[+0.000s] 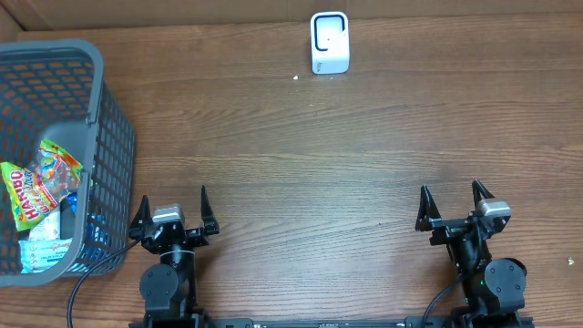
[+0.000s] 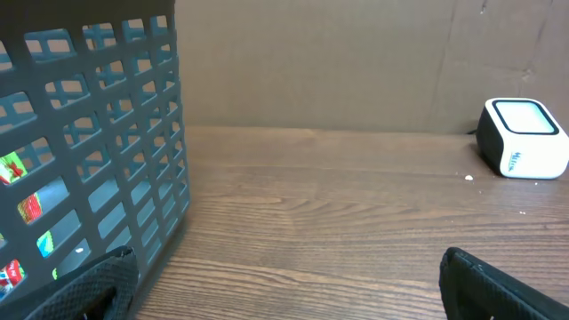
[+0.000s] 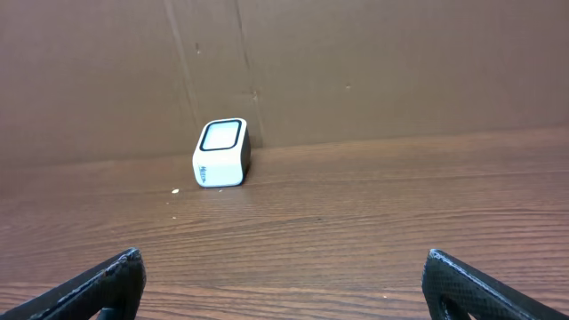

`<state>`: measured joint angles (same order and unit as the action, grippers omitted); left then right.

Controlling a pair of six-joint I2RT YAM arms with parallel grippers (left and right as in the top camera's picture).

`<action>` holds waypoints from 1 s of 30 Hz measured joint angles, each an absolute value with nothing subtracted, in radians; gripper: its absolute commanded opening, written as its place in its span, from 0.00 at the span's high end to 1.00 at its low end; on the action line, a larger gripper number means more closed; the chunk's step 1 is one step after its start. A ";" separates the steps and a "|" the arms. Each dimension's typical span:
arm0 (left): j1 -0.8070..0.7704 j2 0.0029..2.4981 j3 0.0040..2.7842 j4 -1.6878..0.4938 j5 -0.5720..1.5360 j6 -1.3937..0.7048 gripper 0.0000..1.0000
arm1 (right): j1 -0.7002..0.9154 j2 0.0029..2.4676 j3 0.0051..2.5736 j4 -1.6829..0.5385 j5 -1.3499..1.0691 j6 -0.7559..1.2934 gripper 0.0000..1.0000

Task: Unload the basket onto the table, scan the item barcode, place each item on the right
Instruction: 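Move the left gripper toward the grey basket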

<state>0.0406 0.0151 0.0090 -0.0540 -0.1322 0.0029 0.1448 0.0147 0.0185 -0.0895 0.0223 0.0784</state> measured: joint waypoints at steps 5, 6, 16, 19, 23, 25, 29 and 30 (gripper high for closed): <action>0.041 0.015 0.009 -0.054 -0.131 0.003 0.00 | 0.145 0.015 0.019 -0.089 0.022 0.078 0.00; 0.041 0.015 0.009 -0.054 -0.127 0.003 0.00 | 0.145 0.015 0.019 -0.089 0.023 0.078 0.00; 0.041 0.037 0.080 -0.103 -0.098 0.003 0.00 | 0.145 0.015 0.019 -0.089 0.022 0.078 0.00; 0.041 0.089 0.142 -0.136 -0.098 0.003 0.00 | 0.145 0.015 0.019 -0.089 0.023 0.078 0.00; 0.041 0.168 0.199 -0.121 -0.098 0.003 0.00 | 0.145 0.015 0.019 -0.089 0.022 0.078 0.00; 0.041 0.207 0.212 -0.094 -0.097 0.003 0.00 | 0.145 0.015 0.019 -0.089 0.022 0.078 0.00; 0.041 0.256 0.224 -0.039 -0.075 -0.003 0.00 | 0.145 0.015 0.019 -0.089 0.023 0.078 0.00; 0.041 0.264 0.225 -0.019 -0.065 -0.005 0.00 | 0.145 0.015 0.019 -0.089 0.022 0.078 0.00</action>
